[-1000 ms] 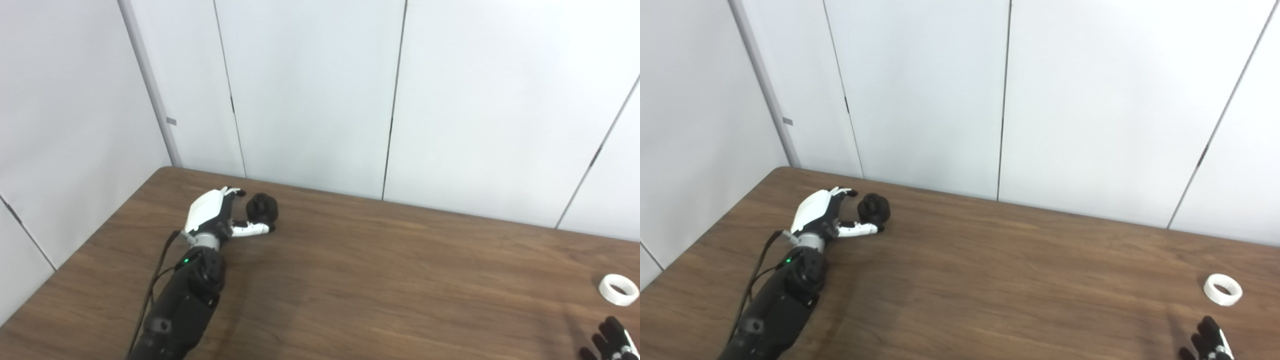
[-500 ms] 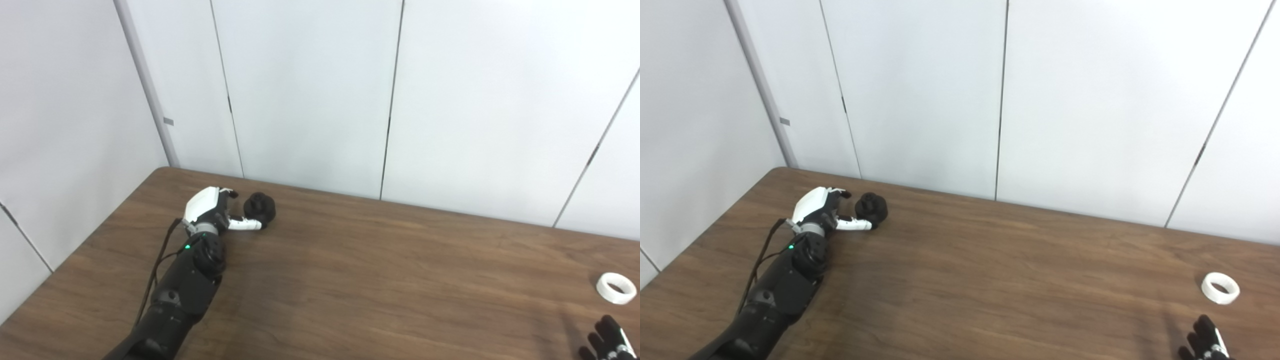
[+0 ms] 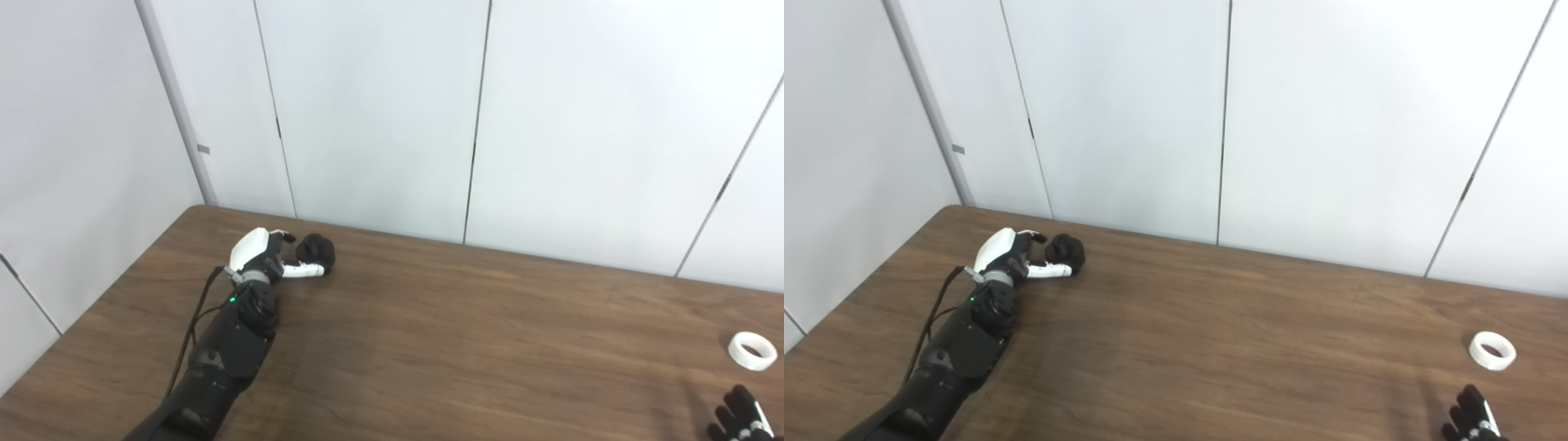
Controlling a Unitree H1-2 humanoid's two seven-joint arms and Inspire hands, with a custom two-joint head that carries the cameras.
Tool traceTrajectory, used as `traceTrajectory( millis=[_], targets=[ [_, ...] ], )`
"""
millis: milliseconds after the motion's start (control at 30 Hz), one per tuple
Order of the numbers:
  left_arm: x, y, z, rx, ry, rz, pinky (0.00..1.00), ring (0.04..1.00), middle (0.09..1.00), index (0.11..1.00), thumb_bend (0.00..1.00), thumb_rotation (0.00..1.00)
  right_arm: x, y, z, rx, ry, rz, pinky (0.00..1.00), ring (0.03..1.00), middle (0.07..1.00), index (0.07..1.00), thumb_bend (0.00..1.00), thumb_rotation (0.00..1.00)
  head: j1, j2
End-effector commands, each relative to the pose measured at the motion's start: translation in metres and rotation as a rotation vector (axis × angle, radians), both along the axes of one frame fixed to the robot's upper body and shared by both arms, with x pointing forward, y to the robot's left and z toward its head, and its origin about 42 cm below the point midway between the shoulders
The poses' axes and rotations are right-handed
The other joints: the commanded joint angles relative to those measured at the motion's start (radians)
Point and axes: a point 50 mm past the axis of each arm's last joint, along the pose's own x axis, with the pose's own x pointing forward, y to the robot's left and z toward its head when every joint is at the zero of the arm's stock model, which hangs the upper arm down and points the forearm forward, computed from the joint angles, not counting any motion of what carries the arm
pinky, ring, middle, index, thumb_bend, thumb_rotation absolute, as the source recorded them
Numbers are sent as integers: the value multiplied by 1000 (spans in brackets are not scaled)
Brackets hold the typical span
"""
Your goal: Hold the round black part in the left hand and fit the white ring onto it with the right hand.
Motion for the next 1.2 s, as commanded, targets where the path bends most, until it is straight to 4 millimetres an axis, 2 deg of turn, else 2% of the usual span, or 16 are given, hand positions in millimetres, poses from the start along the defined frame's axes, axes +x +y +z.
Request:
traceTrajectory(
  millis=[0, 133, 500, 900, 1167],
  targets=[
    [16, 0, 30, -12, -65, -35, 1000, 1000, 943, 819, 976, 371, -10, 6, -12, 25, 81, -6, 1000, 1000, 1000, 984, 557, 1000, 1, 1],
    [16, -5, 30, -20, -60, -50, 1000, 1000, 947, 822, 968, 343, -10, 7, -12, 20, 80, -5, 1000, 1000, 1000, 995, 548, 1000, -2, 0],
    [21, -7, 33, -7, -71, -61, 1000, 991, 933, 817, 952, 346, -10, 9, -9, 20, 76, -4, 1000, 1000, 1000, 1000, 529, 1000, -3, 0],
    [22, -14, 26, 14, -60, -94, 1000, 1000, 946, 814, 958, 346, -12, 11, -6, 24, 77, -7, 1000, 1000, 1000, 1000, 480, 1000, -8, 1],
    [23, -12, 27, 14, -52, -88, 1000, 989, 931, 769, 944, 330, -14, 13, -3, 22, 73, -10, 1000, 1000, 1000, 1000, 456, 1000, -8, 7]
  ],
)
